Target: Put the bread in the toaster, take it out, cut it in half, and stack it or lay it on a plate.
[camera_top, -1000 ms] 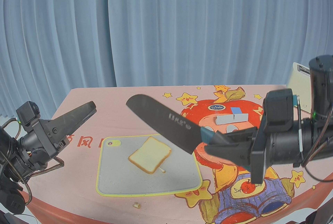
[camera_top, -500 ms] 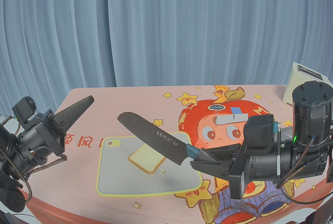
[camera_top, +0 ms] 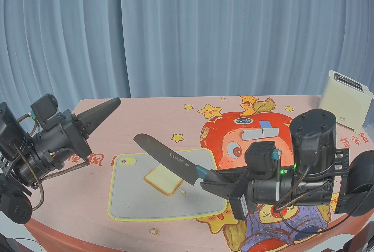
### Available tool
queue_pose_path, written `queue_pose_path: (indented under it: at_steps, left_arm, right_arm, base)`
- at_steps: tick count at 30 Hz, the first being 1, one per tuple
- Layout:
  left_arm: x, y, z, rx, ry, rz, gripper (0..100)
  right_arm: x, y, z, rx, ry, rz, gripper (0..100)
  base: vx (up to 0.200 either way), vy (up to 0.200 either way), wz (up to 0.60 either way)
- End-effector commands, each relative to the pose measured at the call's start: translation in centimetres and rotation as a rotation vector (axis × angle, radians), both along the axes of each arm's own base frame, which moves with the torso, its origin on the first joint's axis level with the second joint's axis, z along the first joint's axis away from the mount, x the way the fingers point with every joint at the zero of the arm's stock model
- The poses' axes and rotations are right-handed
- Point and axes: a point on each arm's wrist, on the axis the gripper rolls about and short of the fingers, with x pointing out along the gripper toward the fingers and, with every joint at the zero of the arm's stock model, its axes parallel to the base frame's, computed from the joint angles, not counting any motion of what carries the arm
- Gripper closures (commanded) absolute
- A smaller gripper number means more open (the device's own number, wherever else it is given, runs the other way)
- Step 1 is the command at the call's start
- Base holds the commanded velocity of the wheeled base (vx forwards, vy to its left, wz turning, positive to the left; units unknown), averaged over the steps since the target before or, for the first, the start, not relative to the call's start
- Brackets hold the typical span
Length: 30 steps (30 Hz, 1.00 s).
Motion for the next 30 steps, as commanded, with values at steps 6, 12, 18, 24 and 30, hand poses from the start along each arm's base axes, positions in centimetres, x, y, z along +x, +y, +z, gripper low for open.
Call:
queue_pose_path:
  at_steps: [6,12,18,24,30]
  left_arm:
    - [1.8,-0.8,-0.1,0.163,0.011,0.013,100]
    - [3.4,-1.6,-1.3,0.191,0.065,0.011,100]
    - [5.0,-2.8,-2.7,0.216,0.103,-0.012,100]
    - [5.7,-3.2,-3.8,0.236,0.135,-0.015,100]
    - [6.1,-3.6,-4.0,0.238,0.137,-0.023,100]
  right_arm:
    - [0.9,0.8,-2.0,-0.065,0.024,-0.035,100]
    - [1.0,1.0,-2.3,-0.081,0.015,-0.046,100]
    - [0.5,1.4,-2.6,-0.123,-0.024,-0.089,100]
    - [0.3,2.0,-3.0,-0.121,-0.046,-0.085,100]
    - [0.5,2.7,-4.4,-0.144,-0.086,-0.116,100]
  base:
    - [0.0,0.0,0.0]
    - [0.0,0.0,0.0]
    - [0.0,0.0,0.0]
    - [0.0,0.0,0.0]
    - [0.0,0.0,0.0]
